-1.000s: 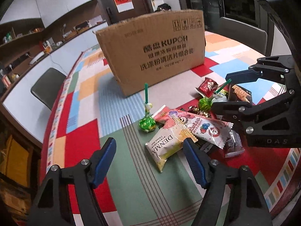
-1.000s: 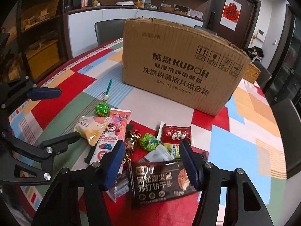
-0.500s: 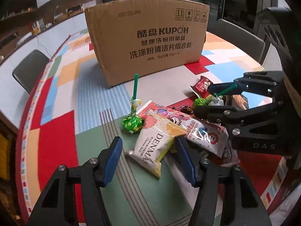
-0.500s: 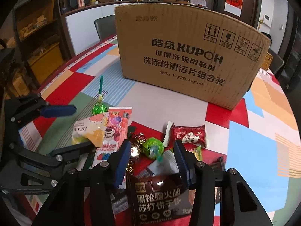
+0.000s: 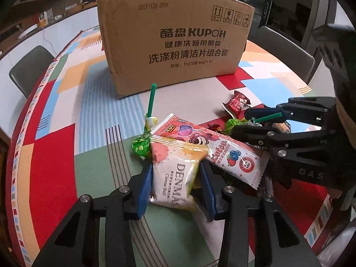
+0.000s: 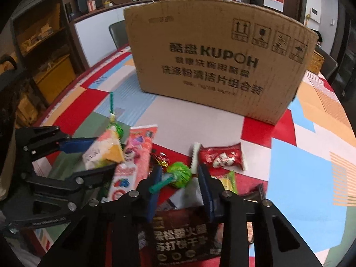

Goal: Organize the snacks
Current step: 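Grasp the DENMA cheese-ball bag with the left tool while the right tool grasps the green lollipop, then carry both snacks over the box and open both tools to drop them inside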

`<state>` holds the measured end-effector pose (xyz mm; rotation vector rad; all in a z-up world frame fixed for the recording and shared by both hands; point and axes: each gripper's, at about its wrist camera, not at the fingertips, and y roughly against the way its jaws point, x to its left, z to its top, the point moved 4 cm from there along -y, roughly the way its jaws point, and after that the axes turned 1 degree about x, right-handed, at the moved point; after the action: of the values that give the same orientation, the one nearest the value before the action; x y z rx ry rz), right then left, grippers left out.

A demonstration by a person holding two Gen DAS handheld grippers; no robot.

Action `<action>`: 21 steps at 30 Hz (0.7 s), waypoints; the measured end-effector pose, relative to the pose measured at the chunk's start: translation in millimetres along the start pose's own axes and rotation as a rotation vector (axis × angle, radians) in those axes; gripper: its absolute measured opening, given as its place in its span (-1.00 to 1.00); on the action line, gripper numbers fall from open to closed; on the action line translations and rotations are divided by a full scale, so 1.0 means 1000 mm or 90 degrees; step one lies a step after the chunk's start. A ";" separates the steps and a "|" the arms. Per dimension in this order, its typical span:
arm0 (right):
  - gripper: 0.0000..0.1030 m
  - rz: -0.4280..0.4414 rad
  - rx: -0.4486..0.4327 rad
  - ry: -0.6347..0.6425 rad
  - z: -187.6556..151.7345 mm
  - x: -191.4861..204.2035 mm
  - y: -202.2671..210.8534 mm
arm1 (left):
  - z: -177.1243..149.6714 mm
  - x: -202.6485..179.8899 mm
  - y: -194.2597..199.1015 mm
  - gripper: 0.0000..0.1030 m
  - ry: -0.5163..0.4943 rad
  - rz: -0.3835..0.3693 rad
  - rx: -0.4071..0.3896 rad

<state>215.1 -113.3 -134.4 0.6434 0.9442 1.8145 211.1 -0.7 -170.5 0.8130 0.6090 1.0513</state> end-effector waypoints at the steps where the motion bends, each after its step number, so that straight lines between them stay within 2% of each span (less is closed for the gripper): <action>1: -0.33 -0.001 0.004 -0.004 -0.001 -0.002 -0.002 | 0.000 0.000 0.000 -0.24 0.003 -0.001 0.001; 7: -0.42 0.009 0.015 -0.010 0.000 -0.002 -0.011 | 0.003 0.006 -0.003 -0.28 0.037 -0.016 0.011; 13: -0.47 0.023 0.025 -0.023 0.002 -0.003 -0.017 | 0.003 0.004 0.001 -0.36 0.040 -0.009 0.011; 21: -0.47 0.017 0.007 -0.028 0.000 0.000 0.003 | 0.004 -0.004 0.027 -0.37 0.041 0.000 -0.019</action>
<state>213.6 -113.7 -131.8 0.7022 0.9204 1.8125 199.3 1.7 -145.6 0.7554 0.6457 1.0878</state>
